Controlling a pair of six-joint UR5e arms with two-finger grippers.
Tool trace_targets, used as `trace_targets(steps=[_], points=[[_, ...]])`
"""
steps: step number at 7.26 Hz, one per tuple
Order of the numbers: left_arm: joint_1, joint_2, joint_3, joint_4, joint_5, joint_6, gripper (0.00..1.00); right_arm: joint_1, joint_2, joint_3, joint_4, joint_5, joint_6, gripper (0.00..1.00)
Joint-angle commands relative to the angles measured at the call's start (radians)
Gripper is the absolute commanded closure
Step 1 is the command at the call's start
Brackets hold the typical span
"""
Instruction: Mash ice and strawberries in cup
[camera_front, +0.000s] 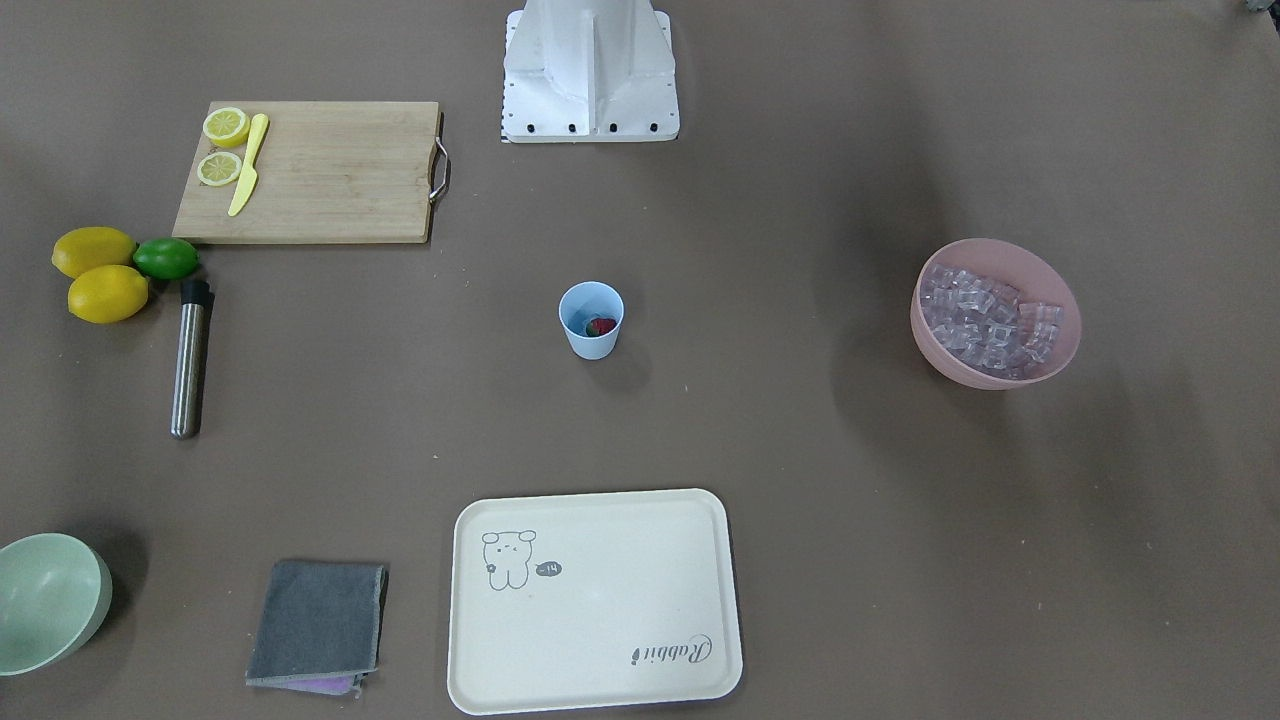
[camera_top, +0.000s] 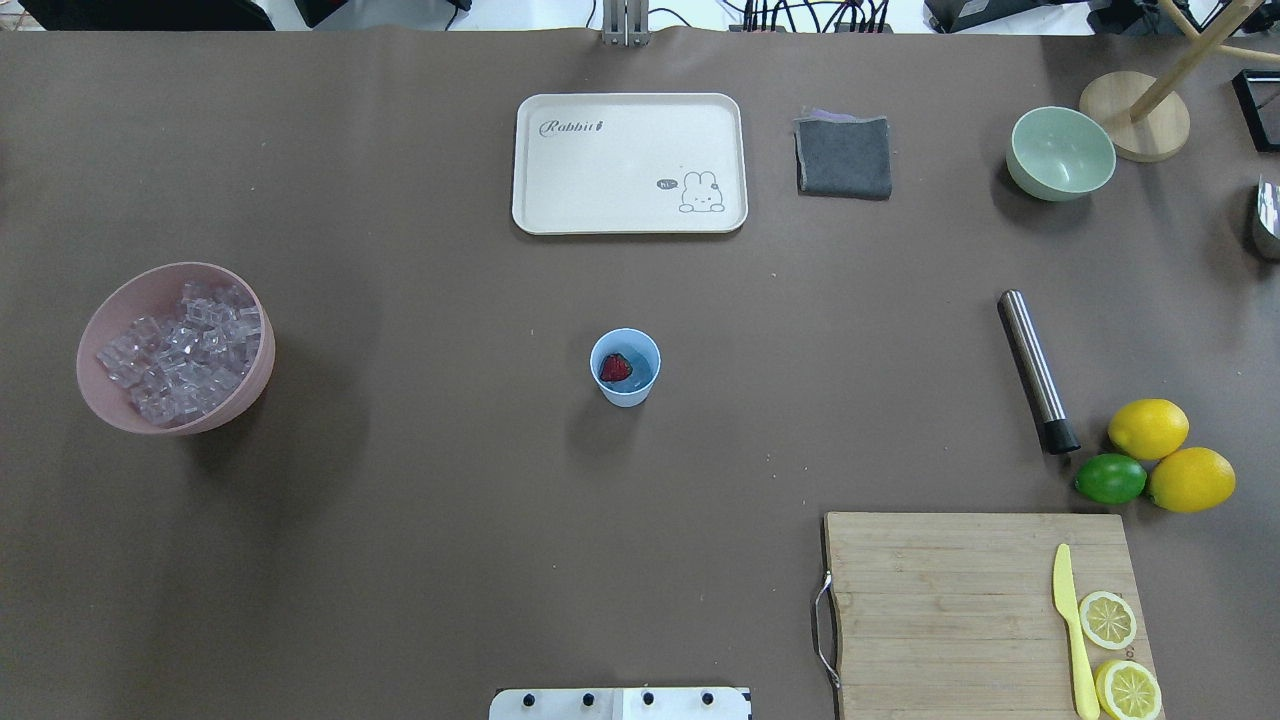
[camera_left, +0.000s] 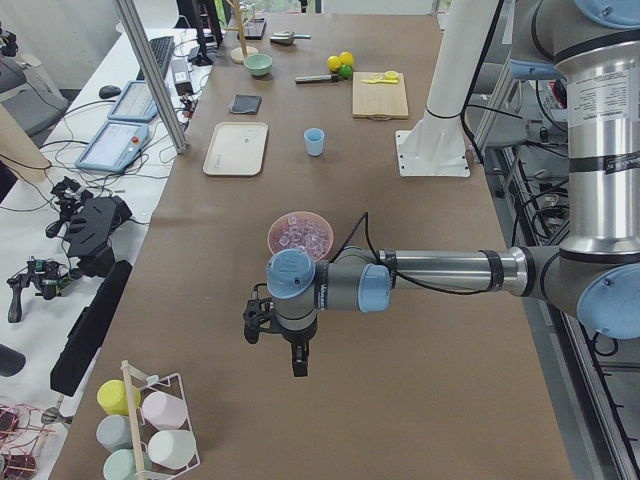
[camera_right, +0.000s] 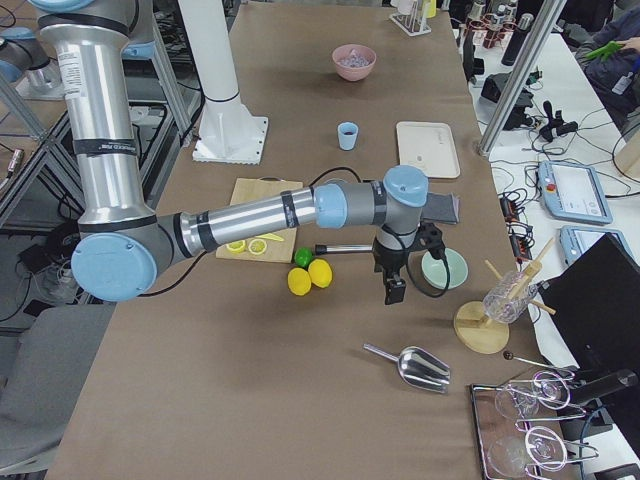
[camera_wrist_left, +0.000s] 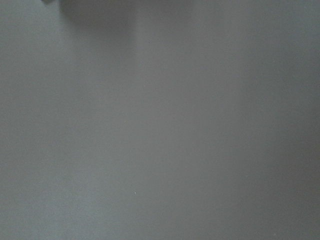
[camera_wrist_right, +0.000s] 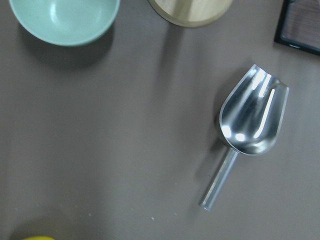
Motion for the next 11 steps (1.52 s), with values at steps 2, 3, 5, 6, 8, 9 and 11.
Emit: trace_targets(steps=[2,3,5,6,8,9,11], points=[[0.000,-0.002,-0.015,-0.001,0.001,-0.030,0.01,0.147,-0.164,-0.003,-0.009,-0.018,-0.156,0.00],[0.000,-0.001,-0.013,-0.001,0.001,-0.028,0.01,0.147,-0.173,-0.006,-0.013,-0.011,-0.140,0.00],[0.000,0.005,-0.013,-0.001,0.001,-0.028,0.01,0.147,-0.181,-0.011,-0.006,-0.009,-0.130,0.00],[0.000,0.007,-0.010,-0.001,0.001,-0.027,0.01,0.147,-0.179,-0.011,-0.006,-0.011,-0.132,0.00],[0.000,0.008,-0.007,-0.003,0.001,-0.027,0.01,0.146,-0.152,-0.070,-0.004,-0.029,-0.132,0.00],[0.000,0.008,-0.007,-0.003,0.001,-0.025,0.01,0.147,-0.156,-0.071,-0.004,-0.029,-0.132,0.00],[0.000,0.008,-0.012,-0.004,0.003,-0.025,0.01,0.147,-0.164,-0.067,0.045,-0.027,-0.132,0.00]])
